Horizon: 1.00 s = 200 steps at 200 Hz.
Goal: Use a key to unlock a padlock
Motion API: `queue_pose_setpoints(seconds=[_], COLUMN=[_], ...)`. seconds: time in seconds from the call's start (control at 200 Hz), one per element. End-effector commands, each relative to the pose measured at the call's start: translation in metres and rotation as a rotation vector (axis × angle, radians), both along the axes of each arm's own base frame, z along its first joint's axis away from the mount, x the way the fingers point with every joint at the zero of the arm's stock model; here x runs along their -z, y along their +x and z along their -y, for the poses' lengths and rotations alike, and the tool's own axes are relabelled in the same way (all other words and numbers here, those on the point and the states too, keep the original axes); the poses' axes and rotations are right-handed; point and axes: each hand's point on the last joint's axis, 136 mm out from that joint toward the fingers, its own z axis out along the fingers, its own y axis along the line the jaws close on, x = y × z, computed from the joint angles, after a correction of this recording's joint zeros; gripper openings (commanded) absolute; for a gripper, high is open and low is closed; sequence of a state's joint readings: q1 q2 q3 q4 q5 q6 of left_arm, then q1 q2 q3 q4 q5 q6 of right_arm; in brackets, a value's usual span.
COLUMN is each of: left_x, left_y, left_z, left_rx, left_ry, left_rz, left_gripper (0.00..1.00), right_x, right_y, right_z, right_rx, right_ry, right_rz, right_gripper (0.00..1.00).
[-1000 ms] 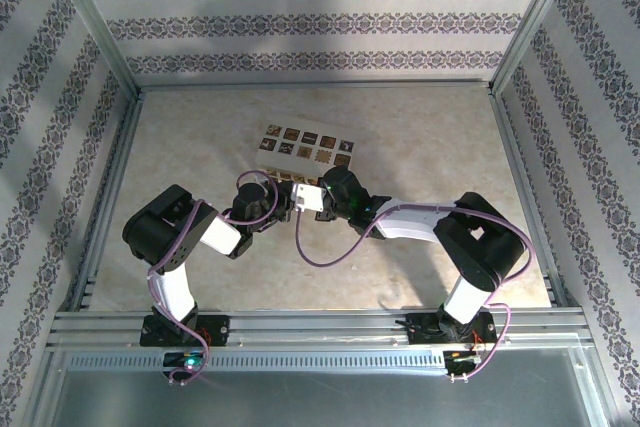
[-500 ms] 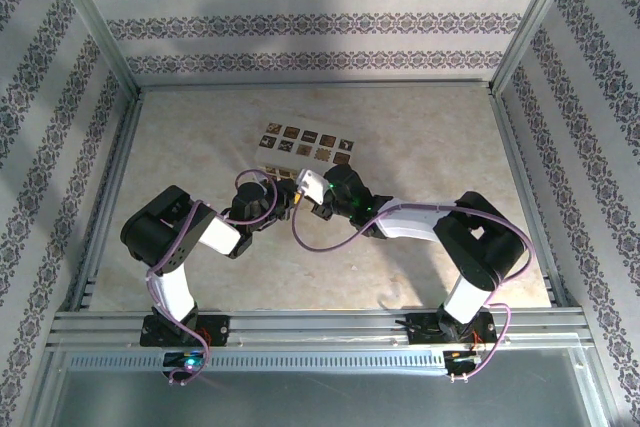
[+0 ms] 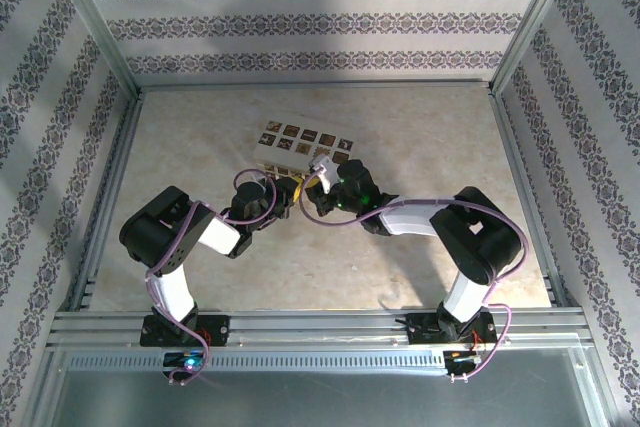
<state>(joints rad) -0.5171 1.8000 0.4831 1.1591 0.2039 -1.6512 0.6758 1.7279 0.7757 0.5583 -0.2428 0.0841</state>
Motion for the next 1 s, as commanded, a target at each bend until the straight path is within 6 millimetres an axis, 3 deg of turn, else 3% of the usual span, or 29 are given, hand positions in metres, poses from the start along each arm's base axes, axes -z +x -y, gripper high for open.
queue_pose_setpoints(seconds=[0.0,0.515,0.994], left_x=[-0.025,-0.024,-0.023], left_y=[-0.010,-0.010,-0.011], left_z=[0.018,0.017,0.016], left_rx=[0.090,0.085,0.082], left_ry=[-0.041,-0.037,-0.035], left_rz=[0.070,0.069,0.067], left_gripper=[0.00,0.00,0.00], right_x=[-0.028,-0.010,-0.012], right_y=[0.018,0.016,0.014], right_z=[-0.004,0.004,0.003], right_rx=[0.075,0.171,0.182], right_ry=[0.171,0.251,0.297], right_rz=[-0.001,-0.154,-0.194], right_gripper=[0.00,0.00,0.00])
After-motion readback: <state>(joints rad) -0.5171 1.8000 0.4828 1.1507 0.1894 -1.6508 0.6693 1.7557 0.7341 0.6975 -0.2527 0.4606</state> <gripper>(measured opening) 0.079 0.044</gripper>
